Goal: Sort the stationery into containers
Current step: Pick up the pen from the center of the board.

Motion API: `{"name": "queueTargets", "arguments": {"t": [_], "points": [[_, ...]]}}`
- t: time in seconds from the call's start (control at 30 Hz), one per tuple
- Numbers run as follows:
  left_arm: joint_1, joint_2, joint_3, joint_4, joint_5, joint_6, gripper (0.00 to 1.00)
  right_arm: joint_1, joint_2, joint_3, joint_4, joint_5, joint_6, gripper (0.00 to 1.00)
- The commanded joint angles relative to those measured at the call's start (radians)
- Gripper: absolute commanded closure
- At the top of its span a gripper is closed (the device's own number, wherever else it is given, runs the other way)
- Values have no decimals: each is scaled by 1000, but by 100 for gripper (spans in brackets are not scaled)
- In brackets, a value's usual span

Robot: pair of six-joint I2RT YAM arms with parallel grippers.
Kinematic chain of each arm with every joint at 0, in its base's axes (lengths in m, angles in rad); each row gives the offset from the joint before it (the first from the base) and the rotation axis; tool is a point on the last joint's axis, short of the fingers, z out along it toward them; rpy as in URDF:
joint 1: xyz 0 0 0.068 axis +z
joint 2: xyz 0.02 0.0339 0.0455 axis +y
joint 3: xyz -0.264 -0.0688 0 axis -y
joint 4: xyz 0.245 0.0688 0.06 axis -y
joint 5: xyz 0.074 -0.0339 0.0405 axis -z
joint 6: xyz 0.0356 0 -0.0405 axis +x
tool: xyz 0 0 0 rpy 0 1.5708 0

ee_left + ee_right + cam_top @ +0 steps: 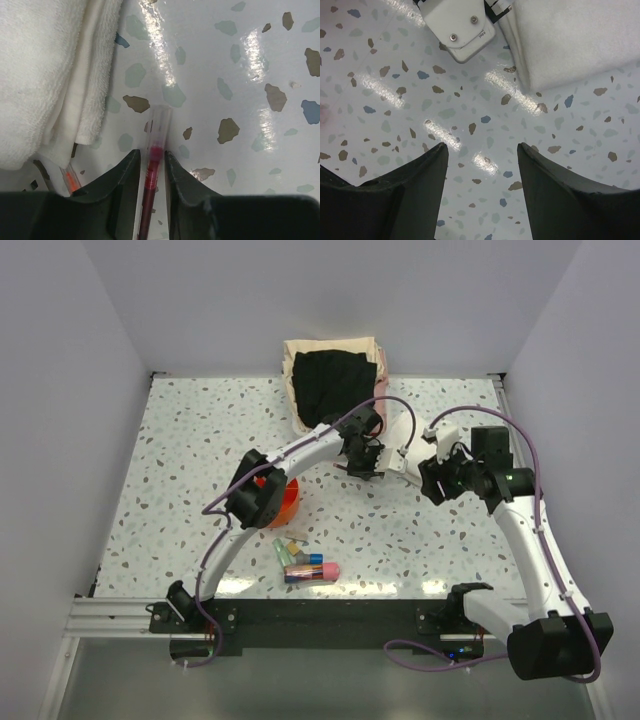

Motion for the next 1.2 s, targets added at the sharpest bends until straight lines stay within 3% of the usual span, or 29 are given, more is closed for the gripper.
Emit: {"name": "queueTargets", "arguments": {"t": [0.0,0.3,0.5,0.7,0.8,0.97,1.17], "points": [[-27,76,-96,-116,20,-61,66,-1,-23,36,-13,5,15,39],[-24,48,-170,-109,-30,-84,59,1,-41,25,-11,0,27,38],[-21,101,-65,-292,94,-22,58,-1,-46,18,-10,3,29,38],[-23,132,-45,-369,102,-3,58,-2,-49,-2,7,-5,36,38],[-21,120,-75,-342,88,-15,59,-2,-49,-7,10,-6,39,38],[-24,76,-158,-163,-14,-98,64,-2,-50,-13,17,-9,44,38],[-26,88,-152,-139,-56,-141,73,-1,-53,-15,17,-6,44,38]]}}
